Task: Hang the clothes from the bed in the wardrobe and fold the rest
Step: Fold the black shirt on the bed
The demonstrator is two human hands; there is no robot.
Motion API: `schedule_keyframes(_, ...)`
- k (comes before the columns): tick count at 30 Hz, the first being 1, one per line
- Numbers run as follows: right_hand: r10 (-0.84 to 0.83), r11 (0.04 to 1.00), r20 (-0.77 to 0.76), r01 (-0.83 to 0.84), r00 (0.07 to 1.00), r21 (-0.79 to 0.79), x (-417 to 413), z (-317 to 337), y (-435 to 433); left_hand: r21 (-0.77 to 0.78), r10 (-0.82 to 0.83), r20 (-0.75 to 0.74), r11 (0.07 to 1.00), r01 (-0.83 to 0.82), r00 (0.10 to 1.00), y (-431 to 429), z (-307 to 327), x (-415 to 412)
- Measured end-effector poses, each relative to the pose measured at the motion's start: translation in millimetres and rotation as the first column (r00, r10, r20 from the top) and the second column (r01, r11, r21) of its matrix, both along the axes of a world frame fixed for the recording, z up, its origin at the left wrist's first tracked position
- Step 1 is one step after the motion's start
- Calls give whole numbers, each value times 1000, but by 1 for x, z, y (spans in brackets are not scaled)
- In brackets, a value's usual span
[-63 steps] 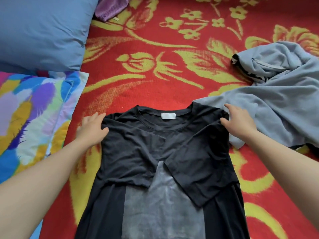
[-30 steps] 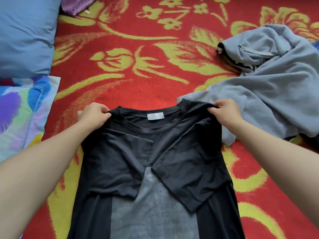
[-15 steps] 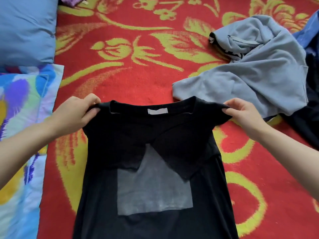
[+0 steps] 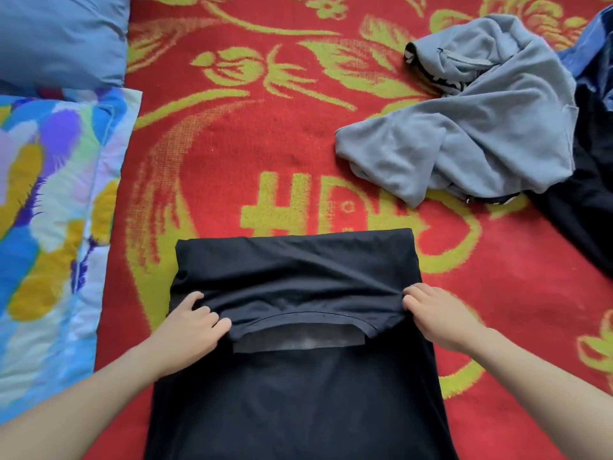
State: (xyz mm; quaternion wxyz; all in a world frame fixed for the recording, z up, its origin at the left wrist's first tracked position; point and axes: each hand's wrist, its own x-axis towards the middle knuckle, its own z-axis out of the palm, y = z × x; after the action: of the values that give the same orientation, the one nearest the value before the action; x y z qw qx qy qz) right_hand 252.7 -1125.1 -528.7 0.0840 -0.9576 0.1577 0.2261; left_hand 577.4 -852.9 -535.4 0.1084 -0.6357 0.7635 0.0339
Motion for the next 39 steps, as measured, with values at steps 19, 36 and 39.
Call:
schedule_keyframes(19, -278, 931, -223, 319, 934, 177, 52, -13, 40, 299, 567, 144, 756, -582, 811, -31, -20, -10)
schedule_keyframes(36, -476, 879, -181, 460, 861, -126, 96, -17, -63, 352, 757, 142, 563, -747, 637, -82, -21, 70)
schedule_keyframes(39, -505, 860, -74, 495, 860, -124, 95, -10, -75, 312, 758, 66, 602, -734, 649, -87, -4, 86)
